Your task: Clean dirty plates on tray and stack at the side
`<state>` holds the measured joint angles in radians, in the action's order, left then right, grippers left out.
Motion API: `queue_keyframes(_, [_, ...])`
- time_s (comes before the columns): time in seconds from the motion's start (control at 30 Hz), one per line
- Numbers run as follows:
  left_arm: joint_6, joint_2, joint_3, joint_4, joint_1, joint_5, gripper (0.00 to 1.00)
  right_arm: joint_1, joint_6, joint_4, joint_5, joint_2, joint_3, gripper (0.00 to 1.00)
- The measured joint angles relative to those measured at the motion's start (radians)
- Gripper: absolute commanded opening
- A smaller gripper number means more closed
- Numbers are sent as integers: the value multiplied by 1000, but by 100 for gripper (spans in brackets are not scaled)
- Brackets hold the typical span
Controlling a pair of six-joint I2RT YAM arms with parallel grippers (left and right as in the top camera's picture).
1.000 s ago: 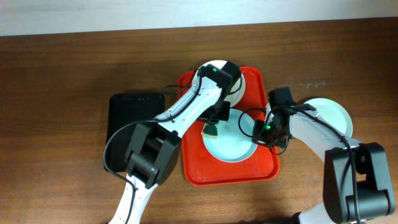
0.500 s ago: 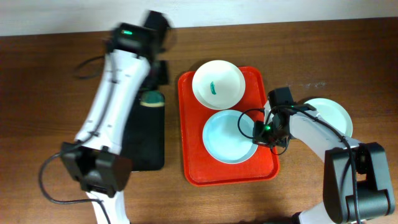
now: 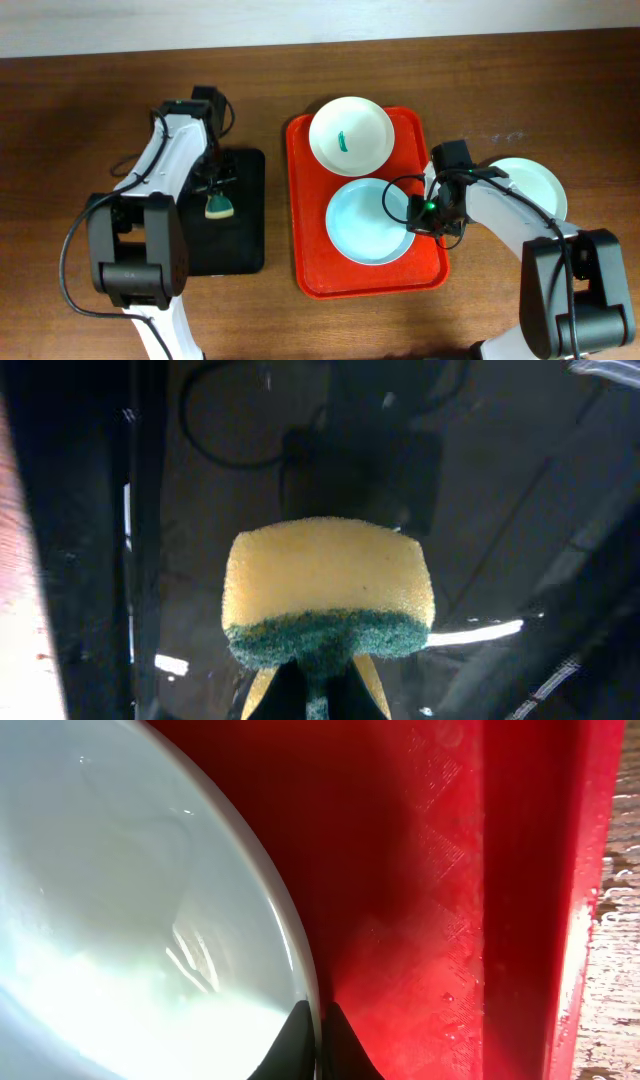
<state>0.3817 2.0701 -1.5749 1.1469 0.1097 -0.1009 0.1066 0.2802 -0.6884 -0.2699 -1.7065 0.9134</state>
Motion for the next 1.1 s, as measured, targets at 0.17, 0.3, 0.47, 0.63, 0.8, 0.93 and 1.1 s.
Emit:
queue_keyframes(0.17, [-27, 0, 5, 42, -1, 0, 73, 0, -7, 2, 13, 0, 0, 22])
queue_keyframes(0.3, [-37, -16, -61, 114, -14, 7, 89, 0, -8, 25, 16, 0, 0, 6])
queue_keyframes(0.47, [-43, -166, -105, 134, -82, 7, 100, 0, -14, 27, 18, 0, 5, 4])
queue_keyframes(0.63, [-41, -330, -116, 130, -223, 11, 100, 16, -14, -127, 54, 39, 96, 4])
queue_keyframes(0.8, [-41, -408, -119, 125, -380, 8, 99, 107, -15, -245, 137, 90, 282, 4])
queue_keyframes(0.93, [-41, -409, -119, 125, -434, 7, 99, 200, -15, -241, 161, 90, 397, 4])
queue_keyframes(1.1, [-41, -409, -119, 125, -449, 8, 100, 393, -14, -97, 192, 90, 500, 4])
